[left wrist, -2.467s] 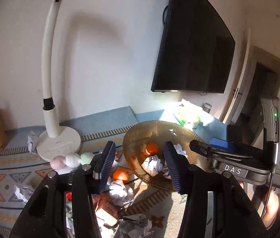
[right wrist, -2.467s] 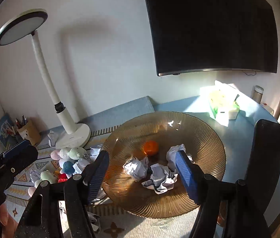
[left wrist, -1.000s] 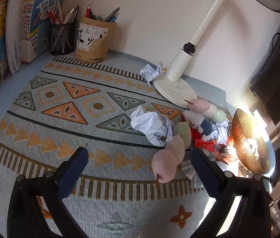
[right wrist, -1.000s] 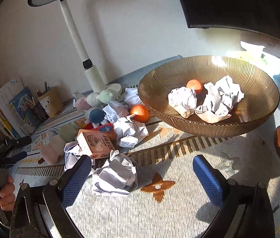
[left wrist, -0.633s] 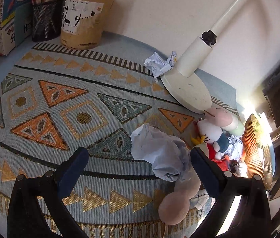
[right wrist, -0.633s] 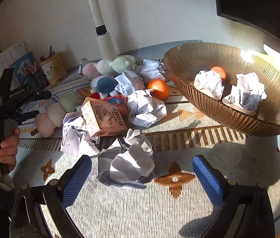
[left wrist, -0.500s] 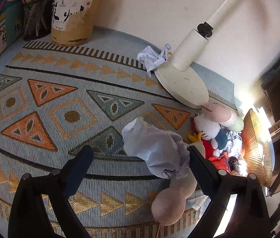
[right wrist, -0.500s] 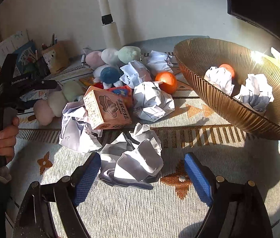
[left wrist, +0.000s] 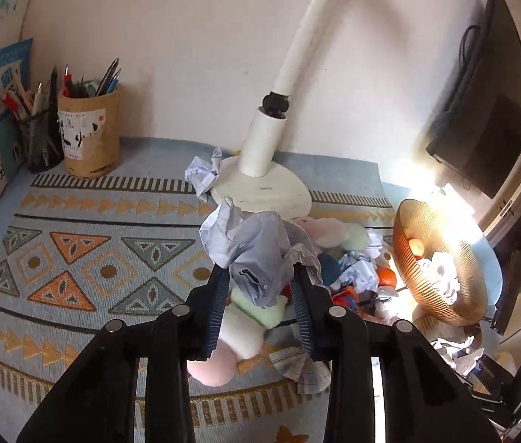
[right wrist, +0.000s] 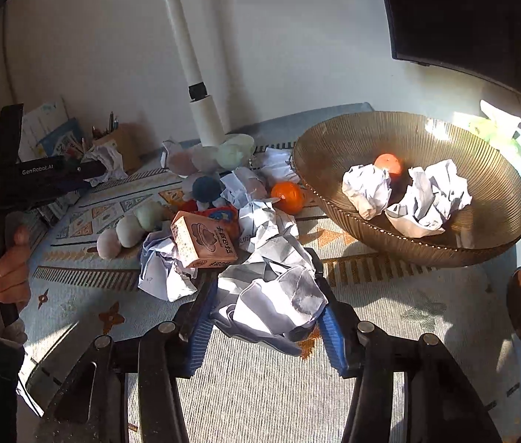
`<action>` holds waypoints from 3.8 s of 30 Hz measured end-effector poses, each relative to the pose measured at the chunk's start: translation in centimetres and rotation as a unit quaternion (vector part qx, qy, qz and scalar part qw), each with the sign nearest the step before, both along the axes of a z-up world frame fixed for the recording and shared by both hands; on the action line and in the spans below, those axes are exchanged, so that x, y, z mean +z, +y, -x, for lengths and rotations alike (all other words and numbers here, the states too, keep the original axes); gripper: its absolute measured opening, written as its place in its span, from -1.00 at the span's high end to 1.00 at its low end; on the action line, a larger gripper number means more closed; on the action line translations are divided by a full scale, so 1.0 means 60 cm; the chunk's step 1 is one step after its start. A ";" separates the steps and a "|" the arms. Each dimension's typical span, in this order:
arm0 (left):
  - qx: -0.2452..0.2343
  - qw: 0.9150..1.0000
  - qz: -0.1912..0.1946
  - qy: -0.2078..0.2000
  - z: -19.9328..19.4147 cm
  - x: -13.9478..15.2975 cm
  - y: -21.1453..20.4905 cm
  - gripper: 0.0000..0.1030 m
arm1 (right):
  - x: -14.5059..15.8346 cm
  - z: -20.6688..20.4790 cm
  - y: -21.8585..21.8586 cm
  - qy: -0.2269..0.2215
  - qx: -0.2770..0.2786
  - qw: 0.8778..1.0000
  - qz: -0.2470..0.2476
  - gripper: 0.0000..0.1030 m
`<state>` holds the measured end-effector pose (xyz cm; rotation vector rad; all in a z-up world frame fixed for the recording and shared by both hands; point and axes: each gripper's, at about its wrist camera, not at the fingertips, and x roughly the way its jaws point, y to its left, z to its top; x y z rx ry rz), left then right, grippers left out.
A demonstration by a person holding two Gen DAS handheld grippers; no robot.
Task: Organize objects
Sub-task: 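Grasp crumpled paper by the plush toys with the left tool while the right grasps paper on the rug, then carry both paper wads to the golden bowl and open both tools, then grasp the pink-white-green dango plush with the left tool while the right grasps crumpled paper, then carry the dango plush and paper over the golden bowl and release both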
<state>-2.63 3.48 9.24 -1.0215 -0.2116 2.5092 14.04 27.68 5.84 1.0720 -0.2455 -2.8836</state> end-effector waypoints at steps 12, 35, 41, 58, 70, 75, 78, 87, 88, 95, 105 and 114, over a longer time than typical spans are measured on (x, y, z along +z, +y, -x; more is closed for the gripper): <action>-0.137 0.989 -0.003 0.050 -0.029 0.107 0.272 0.40 | 0.158 0.018 0.170 0.030 -0.161 0.985 -0.045 0.01; -0.144 0.985 0.036 0.083 -0.095 0.108 0.257 -0.60 | 0.137 0.014 0.117 0.054 -0.111 0.991 -0.054 -0.56; -0.035 0.993 -0.011 0.112 -0.141 0.111 0.079 -0.99 | 0.091 0.020 0.019 0.061 -0.030 0.997 -0.021 -0.60; 0.128 0.991 0.016 0.036 -0.107 -0.112 -0.098 -0.98 | -0.045 0.082 -0.077 0.013 0.013 0.999 -0.034 -0.80; 0.113 0.994 0.012 0.001 -0.094 -0.124 -0.095 -0.98 | -0.055 0.089 -0.100 -0.008 0.025 0.997 -0.074 -0.81; 0.119 0.991 0.047 -0.033 -0.077 -0.133 -0.086 -0.98 | -0.051 0.083 -0.102 -0.006 0.046 0.997 -0.064 -0.81; 0.079 0.988 0.116 -0.061 -0.054 -0.140 -0.062 -0.95 | -0.057 0.087 -0.124 -0.030 0.077 0.994 -0.067 -0.81; -0.025 0.984 0.173 -0.037 0.015 -0.117 -0.013 -0.93 | -0.089 0.145 -0.144 -0.113 0.084 0.990 0.032 -0.70; -0.037 0.983 0.173 -0.043 0.023 -0.121 -0.007 -0.89 | -0.089 0.149 -0.141 -0.111 0.080 0.990 0.041 -0.59; -0.070 0.979 0.190 -0.040 0.023 -0.138 0.022 -0.18 | -0.084 0.145 -0.131 -0.098 0.092 0.988 0.073 0.09; -0.080 0.986 0.148 -0.009 -0.052 -0.071 0.026 -0.13 | -0.054 0.066 -0.123 -0.079 0.142 0.981 0.108 0.10; -0.137 0.986 0.071 0.056 -0.106 0.061 0.117 -0.13 | 0.091 -0.022 0.011 0.035 0.024 0.998 0.046 0.10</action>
